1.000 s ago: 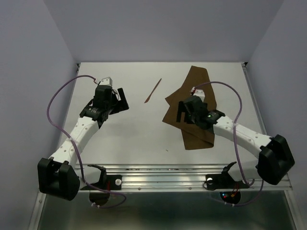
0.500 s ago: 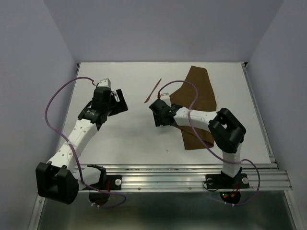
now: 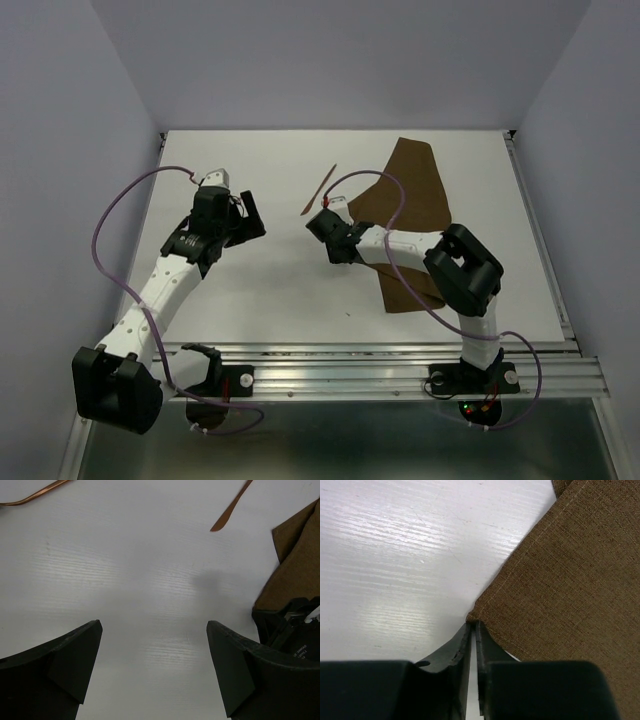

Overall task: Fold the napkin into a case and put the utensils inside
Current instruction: Move the crumpled napkin to the center of the board.

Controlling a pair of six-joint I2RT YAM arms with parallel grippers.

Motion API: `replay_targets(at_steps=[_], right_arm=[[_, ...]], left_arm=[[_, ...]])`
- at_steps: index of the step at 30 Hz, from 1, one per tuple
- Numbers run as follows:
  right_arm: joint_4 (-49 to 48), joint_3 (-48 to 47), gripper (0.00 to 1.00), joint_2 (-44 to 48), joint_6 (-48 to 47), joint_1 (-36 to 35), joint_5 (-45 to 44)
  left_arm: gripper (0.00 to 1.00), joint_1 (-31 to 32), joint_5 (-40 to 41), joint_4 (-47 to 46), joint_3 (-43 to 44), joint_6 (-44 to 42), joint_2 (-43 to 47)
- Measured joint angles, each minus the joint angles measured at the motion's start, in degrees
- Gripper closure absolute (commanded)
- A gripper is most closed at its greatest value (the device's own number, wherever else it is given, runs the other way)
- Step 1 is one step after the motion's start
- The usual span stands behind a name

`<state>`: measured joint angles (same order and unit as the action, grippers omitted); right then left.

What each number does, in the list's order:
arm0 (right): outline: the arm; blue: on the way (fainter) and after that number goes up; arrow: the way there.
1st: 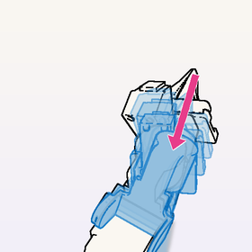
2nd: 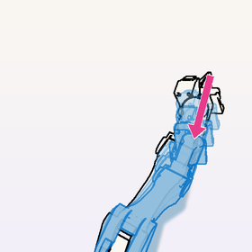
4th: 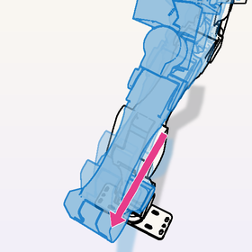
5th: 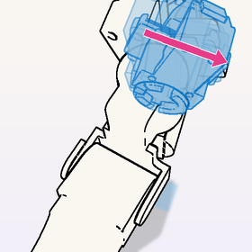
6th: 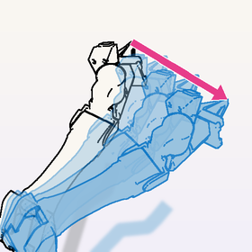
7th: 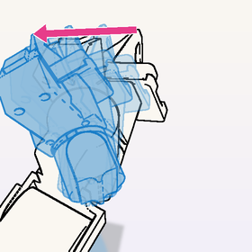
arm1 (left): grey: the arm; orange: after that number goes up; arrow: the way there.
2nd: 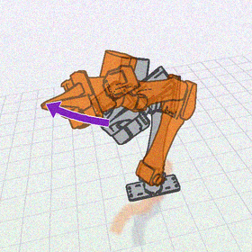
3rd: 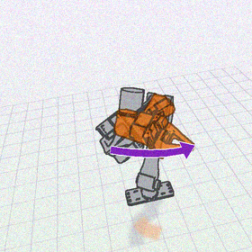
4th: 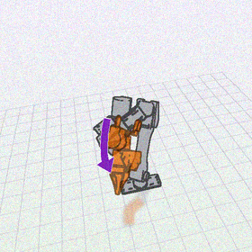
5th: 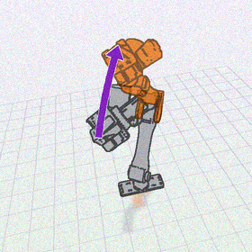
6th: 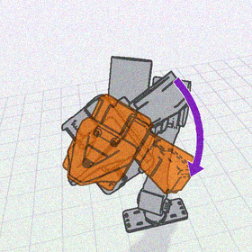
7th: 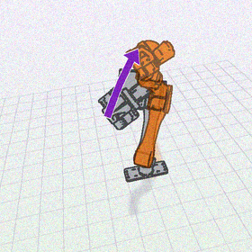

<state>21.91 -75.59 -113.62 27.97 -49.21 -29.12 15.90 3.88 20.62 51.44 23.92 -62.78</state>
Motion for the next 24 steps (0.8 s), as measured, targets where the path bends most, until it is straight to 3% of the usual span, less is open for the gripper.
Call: replay_targets(at_steps=[8,14,24], right_arm=[[-0.44,1.84,0.99,1.9,-1.29,0.17,-0.55],[-0.66,4.0,0.99,8.92,-1.38,2.1,-0.02],[-3.39,9.6,0.99,21.99,0.37,12.22,1.44]], left_arm=[[0.01,0.0,-0.22,-0.2,-1.77,0.02,0.35],[0.01,0.0,-0.92,-0.7,-2.64,0.17,0.28],[0.01,0.0,-2.64,-2.23,-3.1,0.61,-1.62]])
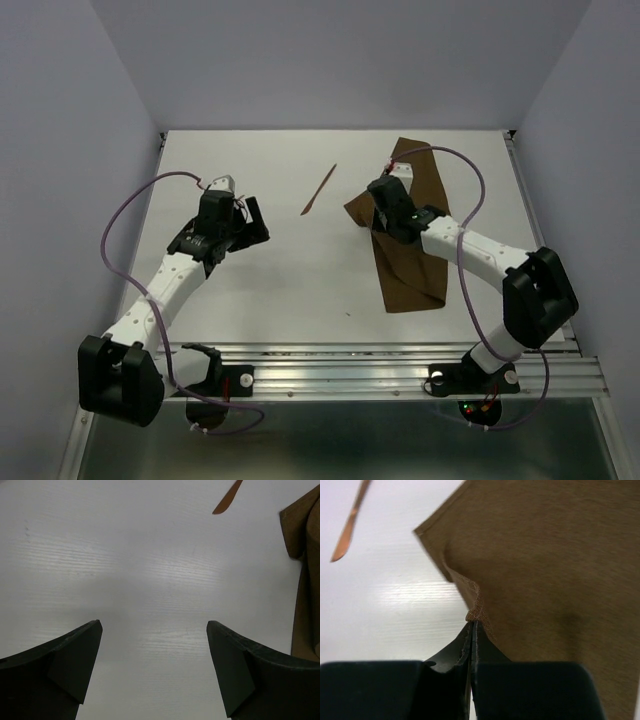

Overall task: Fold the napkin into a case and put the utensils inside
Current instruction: Move the crumpled napkin to the center of the board.

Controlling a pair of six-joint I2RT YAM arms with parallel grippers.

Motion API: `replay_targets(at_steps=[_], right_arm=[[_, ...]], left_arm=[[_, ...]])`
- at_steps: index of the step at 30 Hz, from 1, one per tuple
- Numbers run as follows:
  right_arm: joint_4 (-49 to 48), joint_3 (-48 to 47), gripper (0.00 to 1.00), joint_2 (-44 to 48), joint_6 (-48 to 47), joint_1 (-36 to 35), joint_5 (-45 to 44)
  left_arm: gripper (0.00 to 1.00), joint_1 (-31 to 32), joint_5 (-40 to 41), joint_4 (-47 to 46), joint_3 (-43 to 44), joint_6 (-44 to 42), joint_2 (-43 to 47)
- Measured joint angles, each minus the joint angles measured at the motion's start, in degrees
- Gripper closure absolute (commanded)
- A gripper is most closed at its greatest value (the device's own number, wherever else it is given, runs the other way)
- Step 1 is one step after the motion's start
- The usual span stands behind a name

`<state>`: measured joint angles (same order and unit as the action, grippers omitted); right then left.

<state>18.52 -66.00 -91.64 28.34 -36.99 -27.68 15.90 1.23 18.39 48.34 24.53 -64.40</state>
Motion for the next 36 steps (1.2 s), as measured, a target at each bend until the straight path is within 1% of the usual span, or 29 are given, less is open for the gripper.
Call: replay_targets(at_steps=[2,4,8,12,14,16,18,22,27,28,29,30,32,33,34,36], right_arm=[[-0.09,2.19,0.99,2.45,0.66,3.19,0.46],[0.09,5.27,0.99,6.16,1.29,8.0,0.66],[1.86,8.74,0.99,12.5,3.04,16.33,-0.92],[3.43,13.14,0.99,19.87,6.4,26.93,-1.44],[4.5,16.26,0.99,23.45,8.04,32.2,-1.77],[5.7,18.62,0.99,25.66,9.46,35.39,-1.97],[6.75,20.65,0.99,26.62,10.93,36.79,-1.84],[7.85,23.04,0.99,26.88,12.44,37.7,-1.55],[8.41,23.71,0.99,28.39,12.48,38.51,-0.98],[8.44,23.71,0.98,28.63,12.39,38.53,-0.76],[8.41,23.71,0.96,28.7,12.0,38.53,-0.28],[8.41,23.71,0.84,28.7,11.54,38.53,0.33],[8.39,23.71,0.76,28.5,10.73,38.53,1.6],[8.41,23.71,0.64,28.37,10.32,38.53,2.12],[8.41,23.71,0.57,28.2,9.92,38.53,2.95],[8.46,23.71,0.49,28.06,9.16,38.53,4.35]], left_arm=[[0.01,0.0,-0.48,-0.07,0.0,-0.02,-1.14],[0.01,0.07,-1.25,-0.13,0.0,-0.04,-2.12],[0.01,1.44,-2.38,-0.07,0.66,-0.02,-5.14],[0.01,4.74,-3.63,0.04,2.49,0.11,-8.2],[0.02,7.37,-4.15,0.09,3.91,0.5,-9.7],[0.05,10.4,-4.63,0.17,5.55,1.16,-11.32],[0.06,14.21,-5.2,-0.07,8.02,1.77,-13.81],[0.14,21.31,-5.44,-0.26,13.29,3.48,-19.58],[0.14,28.37,-3.65,0.5,21.59,7.26,-30.64],[0.14,29.51,-3.52,0.9,23.28,7.89,-33.22],[0.14,30.56,-3.32,0.87,24.74,8.57,-35.5],[0.14,31.52,-3.26,0.92,26.36,9.25,-38.14],[0.14,33.29,-3.23,1.11,29.11,10.32,-42.86],[0.14,34.18,-3.23,1.38,30.21,10.71,-44.68],[0.14,35.06,-3.19,1.9,31.65,11.23,-46.71],[0.14,36.37,-2.1,3.19,34.12,12.17,-49.46]])
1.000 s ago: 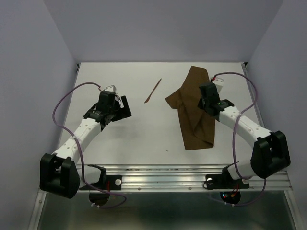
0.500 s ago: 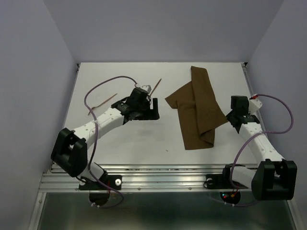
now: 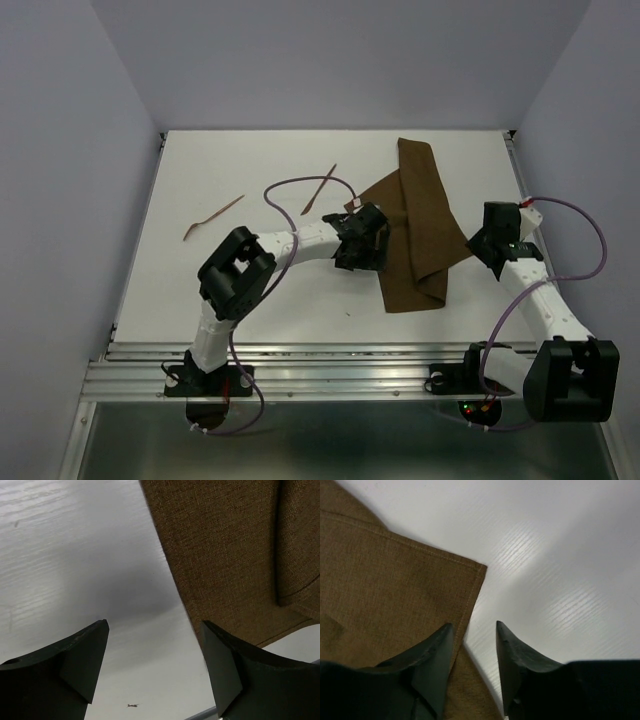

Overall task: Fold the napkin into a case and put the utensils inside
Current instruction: Move the crumpled napkin to the center of the board.

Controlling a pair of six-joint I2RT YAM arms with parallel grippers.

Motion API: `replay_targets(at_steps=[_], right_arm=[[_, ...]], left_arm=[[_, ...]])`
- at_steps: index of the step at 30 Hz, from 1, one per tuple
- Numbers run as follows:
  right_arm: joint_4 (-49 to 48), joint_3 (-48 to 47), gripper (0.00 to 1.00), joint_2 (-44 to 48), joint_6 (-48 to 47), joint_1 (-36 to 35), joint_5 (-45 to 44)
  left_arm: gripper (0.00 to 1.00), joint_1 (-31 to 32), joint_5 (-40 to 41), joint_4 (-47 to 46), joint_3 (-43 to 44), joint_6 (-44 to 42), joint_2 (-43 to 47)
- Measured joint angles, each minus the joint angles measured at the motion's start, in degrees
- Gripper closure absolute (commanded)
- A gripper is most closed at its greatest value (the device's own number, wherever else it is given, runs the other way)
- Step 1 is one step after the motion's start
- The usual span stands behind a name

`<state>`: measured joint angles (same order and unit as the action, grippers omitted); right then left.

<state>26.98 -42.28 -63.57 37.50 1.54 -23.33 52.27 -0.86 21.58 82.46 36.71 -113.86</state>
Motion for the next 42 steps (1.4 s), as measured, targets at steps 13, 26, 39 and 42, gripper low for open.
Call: replay_targets(at_steps=[13,26,39,42], right_arm=[[-0.42,0.13,0.43,1.27,-2.23,0.0,5.4],[-0.39,3.02,0.3,1.62,-3.82,0.0,8.7],[-3.85,3.54,0.36,-10.27,-7.32,-5.33,22.56],[-4.55,3.58,0.35,-11.23,-6.78,-9.75,23.43]], left_arm=[[0.58,4.83,7.15,5.27,15.96,3.02,-12.24],[1.0,2.05,8.44,1.03,4.46,3.56,-5.84],[0.66,-7.82,10.14,0.96,-6.34,-4.11,3.48],[0.38,-7.39,10.34,2.36,-4.92,-5.05,3.56]])
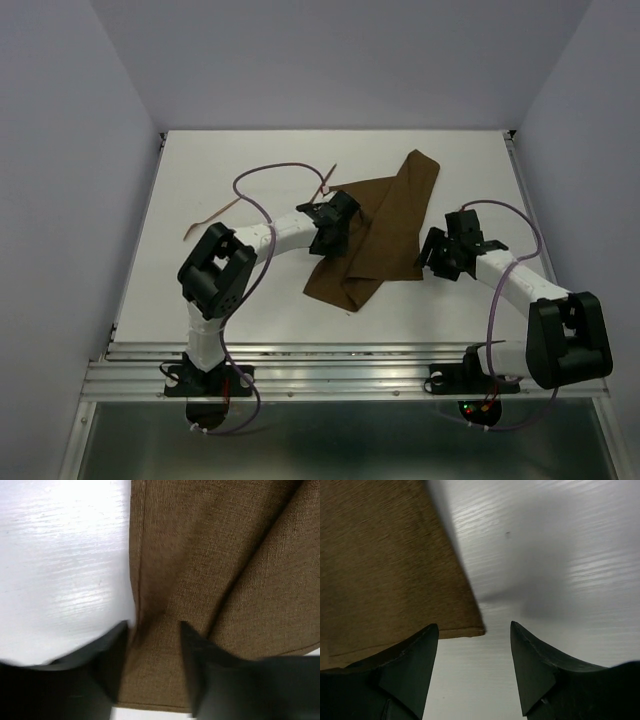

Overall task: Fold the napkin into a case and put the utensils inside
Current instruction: Pick up the crumpled napkin from the center of the board.

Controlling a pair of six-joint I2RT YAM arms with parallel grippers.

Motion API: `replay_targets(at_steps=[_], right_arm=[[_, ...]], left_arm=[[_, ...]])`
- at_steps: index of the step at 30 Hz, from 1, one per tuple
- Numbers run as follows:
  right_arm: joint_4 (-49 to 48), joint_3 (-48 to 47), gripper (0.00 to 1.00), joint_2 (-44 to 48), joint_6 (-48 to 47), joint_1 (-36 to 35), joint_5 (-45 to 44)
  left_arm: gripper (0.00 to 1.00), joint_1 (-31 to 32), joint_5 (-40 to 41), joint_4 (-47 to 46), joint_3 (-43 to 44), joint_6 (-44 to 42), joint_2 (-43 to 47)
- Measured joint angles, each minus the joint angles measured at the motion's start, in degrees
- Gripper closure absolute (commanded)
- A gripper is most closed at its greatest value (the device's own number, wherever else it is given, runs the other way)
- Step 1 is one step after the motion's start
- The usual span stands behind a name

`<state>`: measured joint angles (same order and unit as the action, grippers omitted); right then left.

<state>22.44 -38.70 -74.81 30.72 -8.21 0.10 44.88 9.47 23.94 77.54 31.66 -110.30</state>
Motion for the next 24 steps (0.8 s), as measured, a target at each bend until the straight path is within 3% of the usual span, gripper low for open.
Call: replay_targets(at_steps=[2,4,13,24], right_arm=[[-0.85,0.37,0.34,0.31,0.63,-1.64,1.22],[-1.9,1.2,0.34,1.03,1.05,-2.01,1.51],[-2.14,2.43,0.32,2.47,1.68,-1.99,0.57],[-2.86,3.34,0.25,4.0,1.9,-1.99,-1.42]], left_arm=[[0.34,0.02,0.11,1.22,0.46,-0.04,0.63],[0.21,0.02,0.37,3.21,0.46,0.15,2.56],[0.2,0.0,2.12,6.38,-8.24,5.55,18.32],[0.29,1.29,0.37,5.42,-20.85,16.63,17.44]])
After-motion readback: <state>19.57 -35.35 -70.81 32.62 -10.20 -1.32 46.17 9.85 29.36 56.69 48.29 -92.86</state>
